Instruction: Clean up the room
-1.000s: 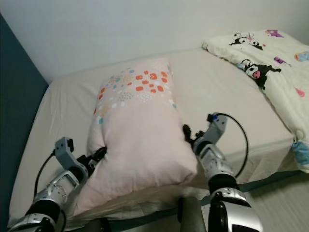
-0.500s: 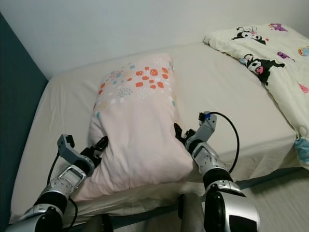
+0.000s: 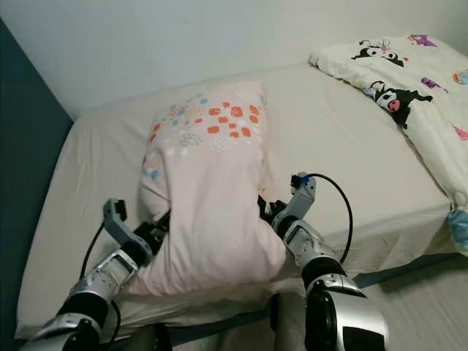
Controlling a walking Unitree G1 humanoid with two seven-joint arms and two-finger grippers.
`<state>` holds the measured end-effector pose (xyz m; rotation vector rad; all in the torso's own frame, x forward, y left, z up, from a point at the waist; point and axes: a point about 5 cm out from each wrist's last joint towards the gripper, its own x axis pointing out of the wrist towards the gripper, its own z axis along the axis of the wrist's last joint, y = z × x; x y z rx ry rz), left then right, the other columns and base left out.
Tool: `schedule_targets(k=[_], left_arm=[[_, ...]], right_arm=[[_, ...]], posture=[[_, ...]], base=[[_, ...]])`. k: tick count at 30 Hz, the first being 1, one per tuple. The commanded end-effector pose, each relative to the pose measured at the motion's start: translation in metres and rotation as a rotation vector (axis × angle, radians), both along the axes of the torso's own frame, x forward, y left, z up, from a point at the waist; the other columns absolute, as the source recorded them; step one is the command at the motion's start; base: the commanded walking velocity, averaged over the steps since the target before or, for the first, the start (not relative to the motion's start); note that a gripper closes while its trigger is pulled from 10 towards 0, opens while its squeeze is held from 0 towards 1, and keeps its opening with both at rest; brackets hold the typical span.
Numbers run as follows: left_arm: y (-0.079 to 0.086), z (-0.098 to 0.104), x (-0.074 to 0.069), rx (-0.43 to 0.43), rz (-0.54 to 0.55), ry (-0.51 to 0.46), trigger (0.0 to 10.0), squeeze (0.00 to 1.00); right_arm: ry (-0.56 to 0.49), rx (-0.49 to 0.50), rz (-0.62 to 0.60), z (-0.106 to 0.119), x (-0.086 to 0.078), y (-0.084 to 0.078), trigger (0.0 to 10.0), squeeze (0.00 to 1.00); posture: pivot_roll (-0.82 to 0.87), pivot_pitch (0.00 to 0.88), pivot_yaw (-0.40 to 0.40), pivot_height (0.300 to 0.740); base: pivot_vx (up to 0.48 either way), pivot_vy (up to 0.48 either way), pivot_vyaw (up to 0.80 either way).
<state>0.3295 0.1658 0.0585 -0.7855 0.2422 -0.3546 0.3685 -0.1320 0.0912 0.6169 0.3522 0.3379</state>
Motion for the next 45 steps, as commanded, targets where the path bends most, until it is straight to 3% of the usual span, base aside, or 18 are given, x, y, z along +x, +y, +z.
schedule_targets(k=[1, 3, 4, 12, 23, 26, 28, 31, 32, 35, 36, 37, 39, 40, 42, 43, 45], left_arm=[[-0.033, -0.019, -0.014, 0.020, -0.147, 0.056, 0.0, 1.00], [-0.033, -0.020, -0.015, 0.026, -0.148, 0.058, 0.0, 1.00], [-0.033, -0.022, -0.017, 0.034, -0.144, 0.061, 0.0, 0.85], [-0.031, -0.025, -0.019, 0.031, -0.124, 0.072, 0.0, 0.85], [-0.037, -0.028, -0.022, 0.121, -0.124, 0.075, 0.0, 0.85], [-0.036, -0.023, -0.020, 0.128, -0.097, 0.040, 0.0, 0.85], [-0.034, -0.005, -0.015, 0.114, -0.053, -0.068, 0.0, 0.85], [-0.033, 0.007, -0.014, 0.109, -0.037, -0.127, 0.0, 0.84], [-0.031, 0.034, -0.015, 0.118, 0.012, -0.250, 0.0, 0.62], [-0.030, 0.045, -0.016, 0.139, 0.030, -0.293, 0.0, 0.54], [-0.029, 0.055, -0.017, 0.162, 0.049, -0.335, 0.0, 0.37], [-0.029, 0.066, -0.019, 0.178, 0.078, -0.374, 2.5, 0.18], [-0.029, 0.074, -0.021, 0.187, 0.099, -0.399, 2.5, 0.18], [-0.030, 0.079, -0.023, 0.221, 0.109, -0.426, 10.0, 0.02], [-0.033, 0.085, -0.027, 0.289, 0.111, -0.454, 10.0, 0.00], [-0.035, 0.087, -0.028, 0.319, 0.110, -0.462, 10.0, 0.00], [-0.036, 0.088, -0.029, 0.340, 0.110, -0.466, 10.0, 0.00]], right_arm=[[0.074, -0.012, 0.096, -0.019, -0.012, 0.024, 0.0, 0.00], [0.075, -0.022, 0.097, -0.019, -0.012, 0.024, 0.0, 0.00], [0.078, -0.034, 0.095, -0.020, -0.013, 0.023, 0.0, 0.00], [0.084, -0.042, 0.090, -0.023, -0.014, 0.021, 0.0, 0.00], [0.070, -0.070, 0.098, -0.021, -0.012, 0.021, 0.0, 0.00], [0.036, -0.061, 0.105, -0.014, -0.009, 0.024, 0.0, 0.00], [-0.051, -0.067, 0.113, 0.001, -0.002, 0.026, 0.0, 0.00], [-0.099, -0.071, 0.115, 0.009, 0.001, 0.027, 0.0, 0.00], [-0.212, -0.078, 0.122, 0.028, 0.007, 0.032, 0.0, 0.00], [-0.256, -0.077, 0.126, 0.036, 0.008, 0.034, 0.0, 0.00], [-0.303, -0.084, 0.131, 0.044, 0.009, 0.037, 0.0, 0.00], [-0.360, -0.097, 0.141, 0.054, 0.008, 0.039, 0.0, 0.00], [-0.398, -0.107, 0.148, 0.061, 0.007, 0.042, 0.0, 0.00], [-0.431, -0.126, 0.152, 0.065, 0.005, 0.043, 0.0, 0.00], [-0.497, -0.180, 0.151, 0.073, 0.001, 0.046, 0.0, 0.00], [-0.522, -0.197, 0.150, 0.076, -0.001, 0.047, 2.7, 0.00], [-0.540, -0.207, 0.148, 0.077, -0.002, 0.047, 2.7, 0.00]], posture=[[-0.10, 0.192, 0.052, 0.561], [-0.10, 0.192, 0.052, 0.561], [-0.10, 0.192, 0.052, 0.561], [-0.10, 0.178, 0.052, 0.561], [-0.10, 0.158, 0.052, 0.561], [-0.10, 0.138, 0.050, 0.561], [-0.10, 0.109, 0.047, 0.561], [-0.10, 0.095, 0.045, 0.561], [-0.10, 0.059, 0.040, 0.561], [-0.10, 0.059, 0.040, 0.561], [-0.10, 0.044, 0.034, 0.561], [-0.10, 0.031, 0.030, 0.561], [-0.10, 0.031, 0.030, 0.561], [-0.10, 0.014, 0.026, 0.561], [-0.10, 0.002, 0.028, 0.561], [-0.10, 0.000, 0.028, 0.561], [-0.10, 0.000, 0.028, 0.561]], base=[[0.000, 0.000, 0.00], [0.000, 0.000, 0.00], [0.000, 0.000, 0.00], [0.000, 0.000, 0.00], [0.000, 0.000, 0.00], [0.000, 0.000, 0.00], [0.000, 0.000, 0.00], [0.000, 0.000, 0.00], [0.000, 0.000, 0.00], [0.000, 0.000, 0.00], [0.000, 0.000, 0.00], [0.000, 0.000, 0.00], [0.000, 0.000, 0.00], [0.000, 0.000, 0.00], [0.000, 0.000, 0.00], [0.000, 0.000, 0.00], [0.000, 0.000, 0.00]])
